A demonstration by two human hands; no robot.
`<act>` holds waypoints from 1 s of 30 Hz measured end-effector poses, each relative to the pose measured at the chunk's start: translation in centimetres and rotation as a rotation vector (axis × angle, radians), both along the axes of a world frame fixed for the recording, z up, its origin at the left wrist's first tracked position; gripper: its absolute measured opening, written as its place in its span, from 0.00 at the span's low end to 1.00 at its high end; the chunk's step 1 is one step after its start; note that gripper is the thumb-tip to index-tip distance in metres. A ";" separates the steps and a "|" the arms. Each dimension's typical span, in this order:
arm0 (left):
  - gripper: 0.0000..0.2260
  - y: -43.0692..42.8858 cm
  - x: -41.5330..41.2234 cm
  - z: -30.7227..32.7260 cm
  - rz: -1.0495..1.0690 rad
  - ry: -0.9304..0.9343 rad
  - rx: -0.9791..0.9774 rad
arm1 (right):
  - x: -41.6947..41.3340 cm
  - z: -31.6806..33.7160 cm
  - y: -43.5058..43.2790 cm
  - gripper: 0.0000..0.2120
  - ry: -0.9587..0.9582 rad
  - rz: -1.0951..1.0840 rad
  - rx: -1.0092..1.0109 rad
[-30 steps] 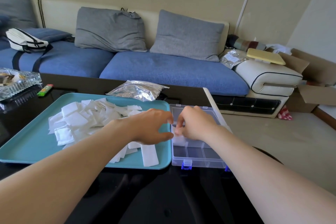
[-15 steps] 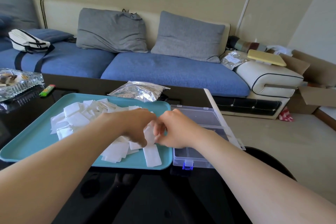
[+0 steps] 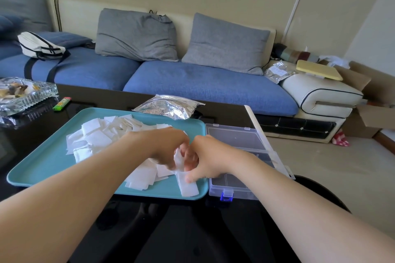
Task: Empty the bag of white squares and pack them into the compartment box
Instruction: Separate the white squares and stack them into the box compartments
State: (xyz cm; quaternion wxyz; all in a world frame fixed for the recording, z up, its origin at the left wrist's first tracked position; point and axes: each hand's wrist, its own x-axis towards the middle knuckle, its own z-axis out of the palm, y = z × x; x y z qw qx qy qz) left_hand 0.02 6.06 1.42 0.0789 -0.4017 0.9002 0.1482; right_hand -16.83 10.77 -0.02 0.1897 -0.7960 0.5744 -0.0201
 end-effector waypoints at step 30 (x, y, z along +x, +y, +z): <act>0.10 -0.9 0.4 1.3 0.238 0.648 0.479 | -3.5 1.9 -0.2 0.04 -0.534 -0.254 -0.212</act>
